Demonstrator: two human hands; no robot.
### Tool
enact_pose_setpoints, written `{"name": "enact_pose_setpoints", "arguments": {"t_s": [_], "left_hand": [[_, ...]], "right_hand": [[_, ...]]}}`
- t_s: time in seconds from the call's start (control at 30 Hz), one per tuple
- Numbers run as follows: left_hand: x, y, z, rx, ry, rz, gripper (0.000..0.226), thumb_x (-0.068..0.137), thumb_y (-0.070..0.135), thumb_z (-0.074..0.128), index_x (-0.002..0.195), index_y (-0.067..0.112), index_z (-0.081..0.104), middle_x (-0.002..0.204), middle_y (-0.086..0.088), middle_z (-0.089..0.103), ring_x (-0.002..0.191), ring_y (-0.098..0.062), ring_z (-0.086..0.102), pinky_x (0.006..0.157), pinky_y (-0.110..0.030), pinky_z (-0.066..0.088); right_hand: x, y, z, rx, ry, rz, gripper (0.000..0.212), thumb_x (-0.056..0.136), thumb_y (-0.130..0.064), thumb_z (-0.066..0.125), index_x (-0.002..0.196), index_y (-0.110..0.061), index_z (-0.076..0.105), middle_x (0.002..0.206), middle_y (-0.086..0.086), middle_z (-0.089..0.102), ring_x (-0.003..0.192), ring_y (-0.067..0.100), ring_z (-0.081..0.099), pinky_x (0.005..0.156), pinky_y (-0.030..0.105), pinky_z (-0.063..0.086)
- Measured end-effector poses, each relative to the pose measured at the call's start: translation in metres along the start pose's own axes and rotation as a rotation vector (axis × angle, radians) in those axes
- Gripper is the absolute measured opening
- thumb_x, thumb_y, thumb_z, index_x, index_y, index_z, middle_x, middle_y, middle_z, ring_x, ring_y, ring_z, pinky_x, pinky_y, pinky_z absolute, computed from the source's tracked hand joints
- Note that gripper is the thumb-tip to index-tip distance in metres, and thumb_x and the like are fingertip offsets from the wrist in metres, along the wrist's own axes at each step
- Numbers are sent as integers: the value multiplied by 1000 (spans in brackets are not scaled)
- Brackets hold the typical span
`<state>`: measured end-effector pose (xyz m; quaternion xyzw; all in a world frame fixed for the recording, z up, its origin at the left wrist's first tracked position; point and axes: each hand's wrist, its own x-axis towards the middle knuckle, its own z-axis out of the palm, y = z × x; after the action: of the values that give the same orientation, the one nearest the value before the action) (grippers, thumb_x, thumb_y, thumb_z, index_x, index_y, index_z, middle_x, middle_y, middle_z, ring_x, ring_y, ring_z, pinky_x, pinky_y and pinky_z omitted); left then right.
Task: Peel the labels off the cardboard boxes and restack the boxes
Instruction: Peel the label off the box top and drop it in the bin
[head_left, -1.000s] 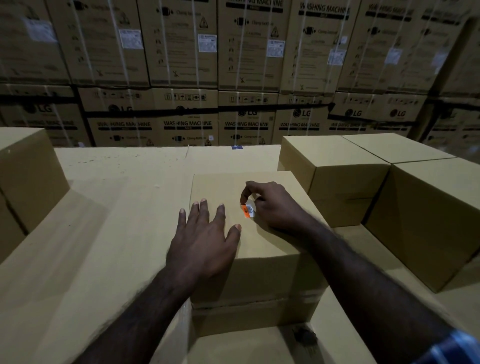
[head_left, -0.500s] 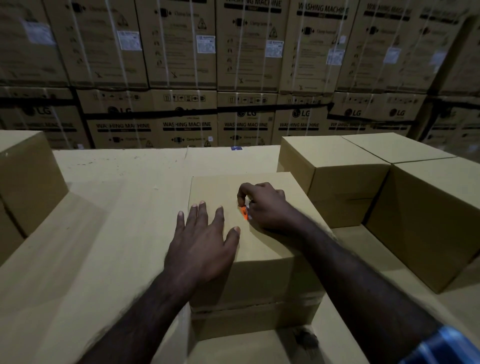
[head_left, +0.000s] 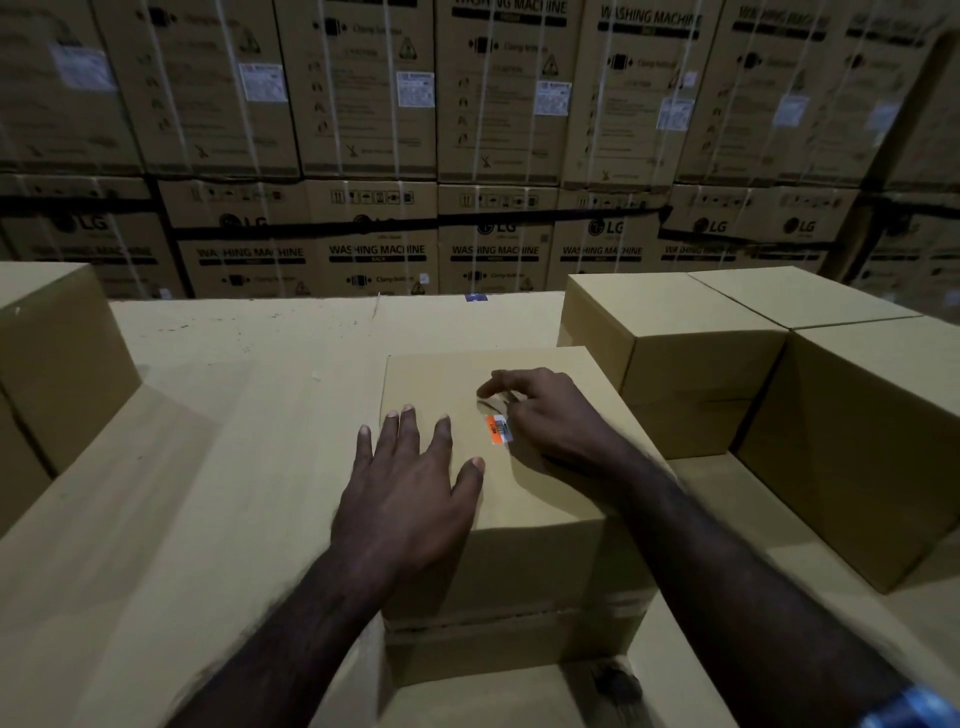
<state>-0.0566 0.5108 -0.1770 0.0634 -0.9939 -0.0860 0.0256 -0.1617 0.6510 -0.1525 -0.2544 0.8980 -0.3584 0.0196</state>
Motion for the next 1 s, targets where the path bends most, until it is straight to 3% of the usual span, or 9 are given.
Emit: {"name": "enact_pose_setpoints", "arguments": {"t_s": [0.1,0.33,0.43,0.63,0.77,0.87,1.0], "left_hand": [[0,1,-1,2,-7,-5,68,97,60,14,155,28,1,162,-8,-8,149,-25,-10,120,-47,-6],[-1,-1,0,-9,5,8,68,97,60,14,155,27,2,162,-10,-7,149,-25,-9,120,-47,-6],[-1,-1,0,-17,6,9,68,97,60,14,155,27,2,162,-9,-7,149,-25,-9,120,-46,-6],[-2,-1,-1,-13,2,10,68,97,59,14,155,27,2,162,-9,-7,149,-25,-9,120,-47,-5],[-3,-1,-1,-15,3,14,68,97,59,14,155,26,2,162,-10,-7,149,-25,-9,120,-47,-5],[-3,-1,-1,-13,2,17,68,97,59,14,155,26,2,162,-10,-6,149,-25,-8,120,-47,-5],[-3,-1,-1,-13,0,14,67,97,59,14,155,27,2,162,-9,-7,149,-25,-9,120,-47,-5]], "right_hand": [[-1,1,0,5,2,-6,44,86,6,49,115,-19,72,142,1,54,132,20,47,94,27,45],[-8,-1,-1,26,58,-22,31,81,-1,61,102,-18,77,135,-1,60,128,17,51,103,34,44],[-8,0,1,9,79,-36,22,82,-9,66,99,-18,77,133,-1,62,126,17,53,96,26,41],[-8,2,2,7,95,-62,12,90,-9,64,95,-16,71,132,0,62,124,18,53,99,29,43],[-10,1,-4,244,176,-33,9,98,-13,53,100,-17,60,126,1,62,114,13,58,83,21,49],[-14,4,-9,444,143,7,11,102,-18,45,101,-17,55,124,1,62,115,16,58,91,32,52],[-26,12,-13,449,1,-31,13,101,-24,43,99,-17,54,115,7,68,113,18,62,102,47,48]]}}
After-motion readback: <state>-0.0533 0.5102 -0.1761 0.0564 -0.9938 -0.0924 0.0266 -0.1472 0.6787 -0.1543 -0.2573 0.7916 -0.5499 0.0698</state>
